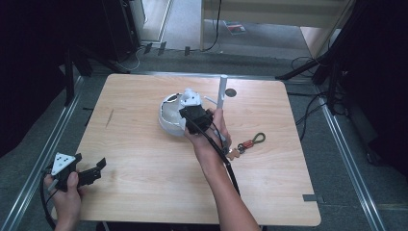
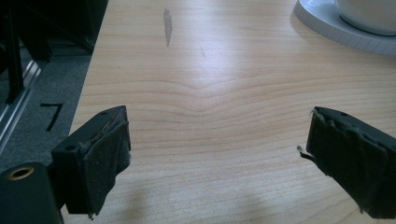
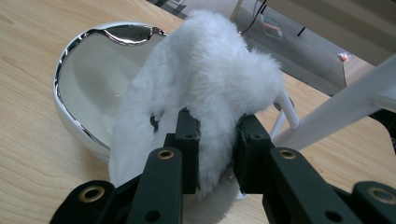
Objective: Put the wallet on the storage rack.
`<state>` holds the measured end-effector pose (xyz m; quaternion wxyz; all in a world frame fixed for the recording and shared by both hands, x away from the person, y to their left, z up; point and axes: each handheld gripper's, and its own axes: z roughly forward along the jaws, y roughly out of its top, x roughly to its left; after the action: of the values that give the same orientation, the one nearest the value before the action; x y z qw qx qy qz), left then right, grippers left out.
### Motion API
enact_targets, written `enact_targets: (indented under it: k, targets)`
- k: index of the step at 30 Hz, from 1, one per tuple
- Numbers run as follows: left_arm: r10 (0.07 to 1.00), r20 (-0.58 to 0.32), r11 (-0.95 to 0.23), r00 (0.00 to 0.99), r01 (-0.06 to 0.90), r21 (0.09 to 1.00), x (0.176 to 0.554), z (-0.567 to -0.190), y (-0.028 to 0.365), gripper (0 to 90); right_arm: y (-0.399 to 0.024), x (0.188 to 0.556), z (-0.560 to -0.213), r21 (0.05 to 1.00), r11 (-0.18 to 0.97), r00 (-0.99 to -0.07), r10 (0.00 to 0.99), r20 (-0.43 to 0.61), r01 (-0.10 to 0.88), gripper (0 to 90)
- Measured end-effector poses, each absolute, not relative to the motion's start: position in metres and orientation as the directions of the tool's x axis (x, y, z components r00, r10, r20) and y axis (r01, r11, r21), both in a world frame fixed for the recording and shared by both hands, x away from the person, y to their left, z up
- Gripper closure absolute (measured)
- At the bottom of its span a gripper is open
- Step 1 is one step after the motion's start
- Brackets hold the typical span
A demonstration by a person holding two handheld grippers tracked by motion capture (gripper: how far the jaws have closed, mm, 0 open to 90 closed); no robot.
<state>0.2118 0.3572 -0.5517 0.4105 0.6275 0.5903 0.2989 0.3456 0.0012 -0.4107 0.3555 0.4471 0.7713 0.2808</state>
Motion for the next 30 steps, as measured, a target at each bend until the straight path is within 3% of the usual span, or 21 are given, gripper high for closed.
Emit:
enact_targets:
  k: [16, 23, 30]
  targets:
    - [0.986, -0.111, 0.035, 0.124, 0.496, 0.868, 0.212, -0.552, 0.357, 6.9, 0.011, 0.358, -0.413, 0.800, 0.403, -0.401, 0.888, -0.225, 0.444, 63.9]
    - [0.986, -0.110, 0.035, 0.124, 0.496, 0.868, 0.212, -0.552, 0.357, 6.9, 0.013, 0.362, -0.415, 0.816, 0.387, -0.413, 0.888, -0.204, 0.429, 70.3]
    - [0.987, -0.108, 0.032, 0.123, 0.498, 0.867, 0.212, -0.552, 0.357, 7.0, 0.020, 0.366, -0.417, 0.785, 0.468, -0.449, 0.850, -0.275, 0.406, 74.3]
